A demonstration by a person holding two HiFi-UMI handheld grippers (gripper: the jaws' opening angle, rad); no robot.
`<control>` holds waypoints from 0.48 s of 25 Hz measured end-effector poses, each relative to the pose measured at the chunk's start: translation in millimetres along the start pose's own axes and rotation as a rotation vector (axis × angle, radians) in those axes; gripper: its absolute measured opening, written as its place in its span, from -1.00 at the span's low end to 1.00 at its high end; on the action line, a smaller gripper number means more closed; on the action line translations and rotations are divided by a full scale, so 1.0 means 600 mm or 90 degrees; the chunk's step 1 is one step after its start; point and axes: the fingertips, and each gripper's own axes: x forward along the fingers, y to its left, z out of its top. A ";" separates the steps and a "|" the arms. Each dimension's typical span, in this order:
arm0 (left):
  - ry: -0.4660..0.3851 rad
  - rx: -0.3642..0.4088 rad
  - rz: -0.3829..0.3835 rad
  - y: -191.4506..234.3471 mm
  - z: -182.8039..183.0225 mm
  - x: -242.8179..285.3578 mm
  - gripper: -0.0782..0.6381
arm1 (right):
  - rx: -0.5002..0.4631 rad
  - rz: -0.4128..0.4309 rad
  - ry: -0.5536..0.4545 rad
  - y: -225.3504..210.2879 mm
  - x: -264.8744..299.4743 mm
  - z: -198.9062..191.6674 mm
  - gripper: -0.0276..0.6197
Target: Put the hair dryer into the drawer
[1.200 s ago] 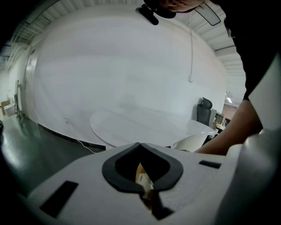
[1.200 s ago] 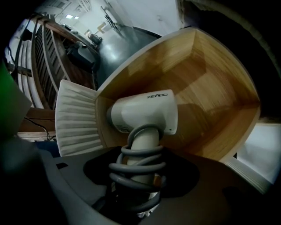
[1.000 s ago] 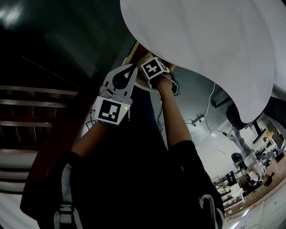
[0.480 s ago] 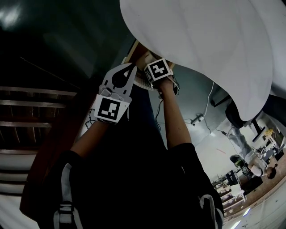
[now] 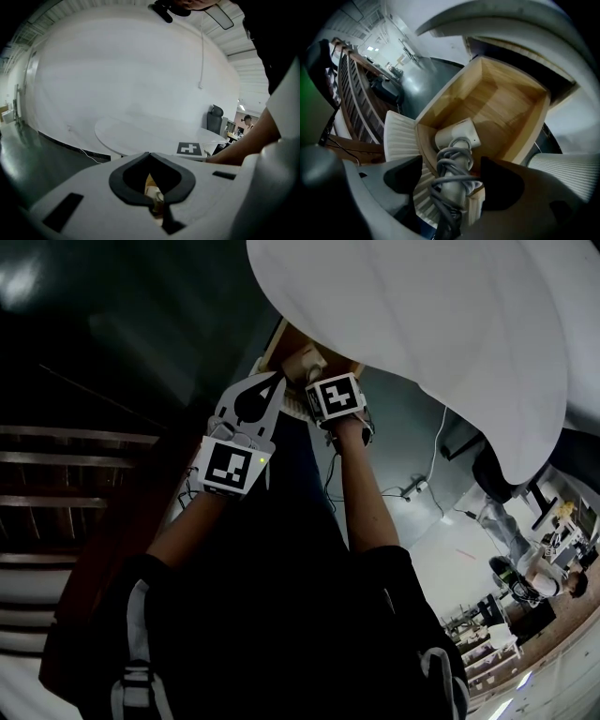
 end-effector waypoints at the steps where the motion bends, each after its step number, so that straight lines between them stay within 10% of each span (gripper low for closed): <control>1: -0.003 0.002 -0.001 -0.003 0.002 -0.003 -0.76 | -0.010 -0.006 -0.034 0.000 -0.006 0.012 0.24; 12: -0.039 0.033 -0.018 -0.041 0.033 -0.052 -0.76 | -0.030 -0.053 -0.166 0.048 -0.102 0.011 0.24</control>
